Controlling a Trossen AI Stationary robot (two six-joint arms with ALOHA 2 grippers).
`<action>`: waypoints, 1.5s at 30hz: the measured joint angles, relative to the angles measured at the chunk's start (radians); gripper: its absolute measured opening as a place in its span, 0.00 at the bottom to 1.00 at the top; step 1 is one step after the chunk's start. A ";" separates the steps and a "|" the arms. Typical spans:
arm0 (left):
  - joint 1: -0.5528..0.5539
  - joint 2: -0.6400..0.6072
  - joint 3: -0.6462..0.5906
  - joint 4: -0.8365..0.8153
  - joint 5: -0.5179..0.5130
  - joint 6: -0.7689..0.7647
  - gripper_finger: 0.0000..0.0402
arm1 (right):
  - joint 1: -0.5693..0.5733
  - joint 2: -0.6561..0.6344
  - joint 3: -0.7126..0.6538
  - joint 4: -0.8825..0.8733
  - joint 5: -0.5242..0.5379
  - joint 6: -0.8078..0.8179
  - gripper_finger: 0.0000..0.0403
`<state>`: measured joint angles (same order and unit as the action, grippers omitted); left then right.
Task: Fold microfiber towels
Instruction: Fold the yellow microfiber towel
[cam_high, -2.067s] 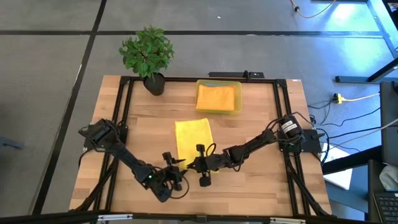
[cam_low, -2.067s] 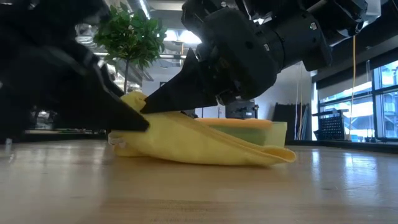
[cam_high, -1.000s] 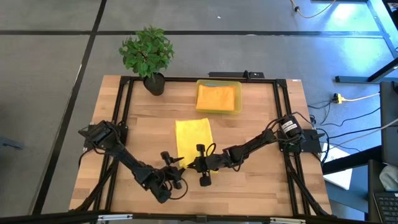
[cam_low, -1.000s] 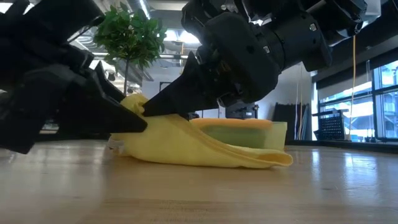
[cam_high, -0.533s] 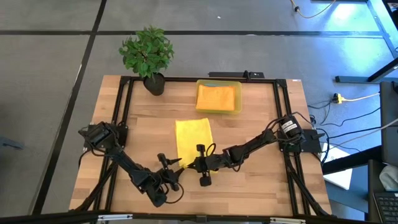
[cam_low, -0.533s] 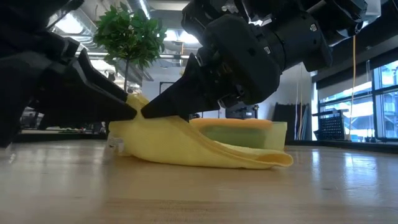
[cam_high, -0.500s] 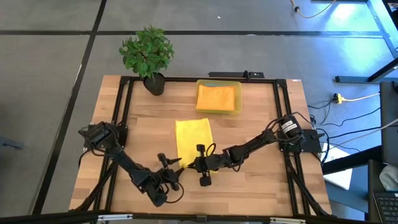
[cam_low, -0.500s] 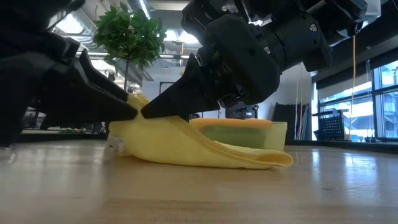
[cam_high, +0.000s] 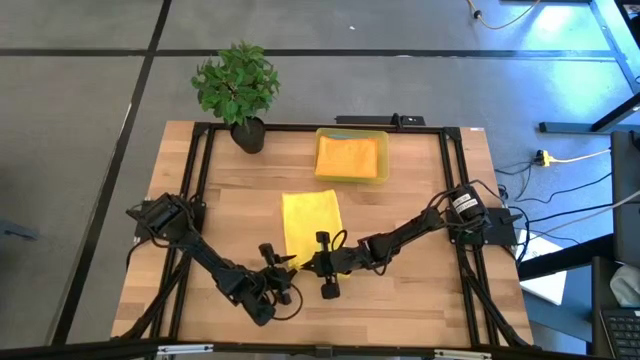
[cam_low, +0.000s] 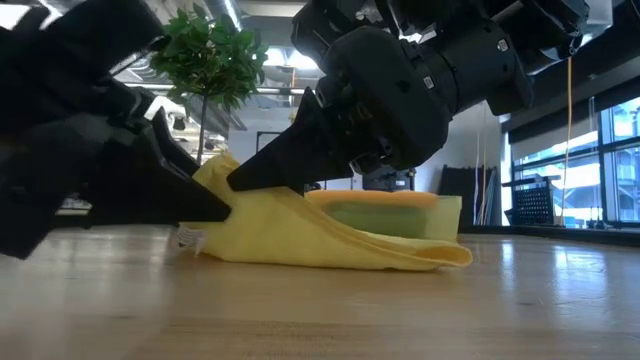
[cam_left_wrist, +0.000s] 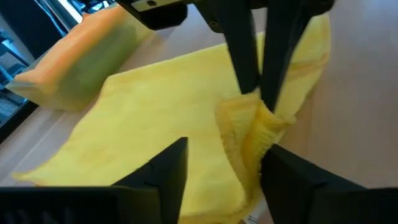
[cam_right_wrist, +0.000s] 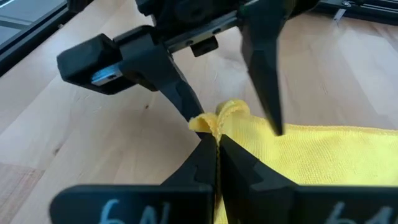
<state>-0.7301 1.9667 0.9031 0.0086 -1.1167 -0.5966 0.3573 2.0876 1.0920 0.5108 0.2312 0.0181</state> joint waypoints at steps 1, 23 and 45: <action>-0.004 0.000 0.000 0.000 0.002 0.000 0.42 | 0.000 0.000 0.000 0.000 0.000 0.000 0.03; -0.043 0.000 0.000 0.004 -0.044 0.021 0.00 | 0.000 -0.002 0.000 -0.007 -0.012 -0.049 0.03; -0.045 0.000 0.000 0.007 -0.021 0.026 0.00 | 0.231 -0.222 -0.093 -0.757 0.278 -0.212 0.36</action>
<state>-0.7746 1.9667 0.9028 0.0159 -1.1376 -0.5705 0.5878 1.8653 0.9993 -0.2458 0.5096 -0.1937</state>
